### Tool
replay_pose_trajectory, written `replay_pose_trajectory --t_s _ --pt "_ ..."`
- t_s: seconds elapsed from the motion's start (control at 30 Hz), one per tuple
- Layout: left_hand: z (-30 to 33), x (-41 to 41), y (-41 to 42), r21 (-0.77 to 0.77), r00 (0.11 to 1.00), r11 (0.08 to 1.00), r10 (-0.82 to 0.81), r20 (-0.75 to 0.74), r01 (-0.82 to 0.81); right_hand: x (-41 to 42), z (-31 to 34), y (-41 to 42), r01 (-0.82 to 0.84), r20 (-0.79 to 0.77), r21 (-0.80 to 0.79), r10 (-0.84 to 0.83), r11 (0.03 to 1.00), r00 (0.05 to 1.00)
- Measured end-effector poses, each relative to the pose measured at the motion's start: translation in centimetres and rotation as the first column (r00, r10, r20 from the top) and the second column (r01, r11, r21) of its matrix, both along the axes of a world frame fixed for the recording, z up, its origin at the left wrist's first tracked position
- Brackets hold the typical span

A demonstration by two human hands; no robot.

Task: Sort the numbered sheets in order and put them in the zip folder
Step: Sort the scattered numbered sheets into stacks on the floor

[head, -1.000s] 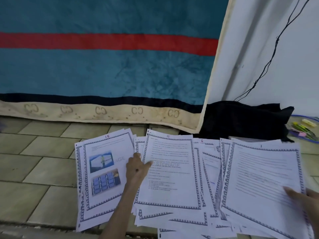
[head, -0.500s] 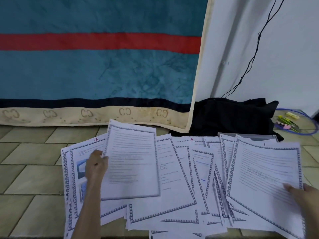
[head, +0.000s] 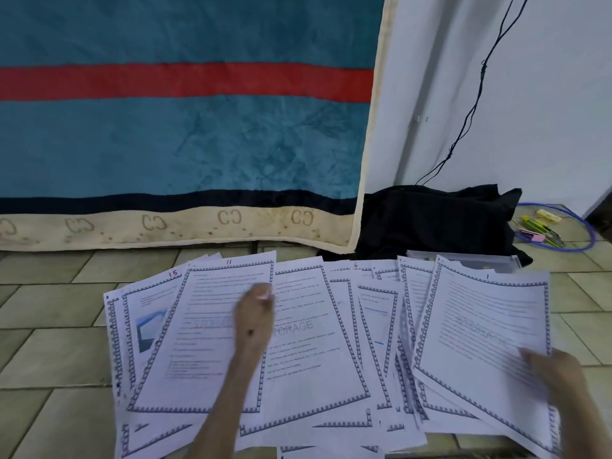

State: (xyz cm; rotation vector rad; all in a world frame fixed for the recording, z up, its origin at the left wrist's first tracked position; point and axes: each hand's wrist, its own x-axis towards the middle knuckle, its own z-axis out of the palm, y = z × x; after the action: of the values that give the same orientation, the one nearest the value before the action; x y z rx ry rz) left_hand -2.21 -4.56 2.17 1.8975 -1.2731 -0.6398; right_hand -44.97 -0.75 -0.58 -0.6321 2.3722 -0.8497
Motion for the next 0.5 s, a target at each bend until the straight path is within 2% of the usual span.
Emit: replay_pose_trajectory --t_s 0.07,0.1,0.13,0.2,0.27,0.33,0.4,0.5 --pt "0.7 -5.3 -0.1 0.159 0.923 0.956 -0.181 -0.34 0.247 0.1 0.5 0.1 0.016 0.009 0.01 -0.016 1.0 1.0" --pt "0.8 -7.7 -0.2 0.25 0.868 0.898 -0.226 -0.443 0.362 -0.2 0.4 0.2 0.028 0.019 0.017 -0.029 0.999 0.999" --pt "0.8 -9.9 -0.2 0.316 0.833 0.833 -0.273 -0.48 0.455 -0.9 -0.3 0.2 0.044 0.042 -0.009 -0.043 0.999 0.998" --pt "0.5 -13.2 -0.1 0.376 0.815 0.738 -0.412 -0.407 0.561 -0.7 0.2 0.7 0.02 0.095 -0.033 -0.017 0.999 0.995" --pt "0.0 -15.3 -0.1 0.395 0.818 0.719 -0.468 -0.334 0.573 -0.8 0.5 0.9 0.036 0.135 -0.074 -0.026 0.997 0.991" --pt "-0.5 -16.7 -0.4 0.416 0.798 0.686 -0.457 -0.393 0.597 -0.7 0.7 0.9 0.064 0.206 -0.081 -0.046 0.995 0.978" --pt "-0.8 -17.6 -0.6 0.397 0.775 0.683 -0.422 -0.47 0.613 -0.9 0.7 1.0 0.065 0.252 -0.098 -0.039 0.993 0.967" --pt "-1.0 -18.5 -0.6 0.365 0.793 0.71 -0.478 -0.379 0.602 -1.8 0.3 1.3 0.056 0.334 -0.104 -0.018 0.993 0.942"
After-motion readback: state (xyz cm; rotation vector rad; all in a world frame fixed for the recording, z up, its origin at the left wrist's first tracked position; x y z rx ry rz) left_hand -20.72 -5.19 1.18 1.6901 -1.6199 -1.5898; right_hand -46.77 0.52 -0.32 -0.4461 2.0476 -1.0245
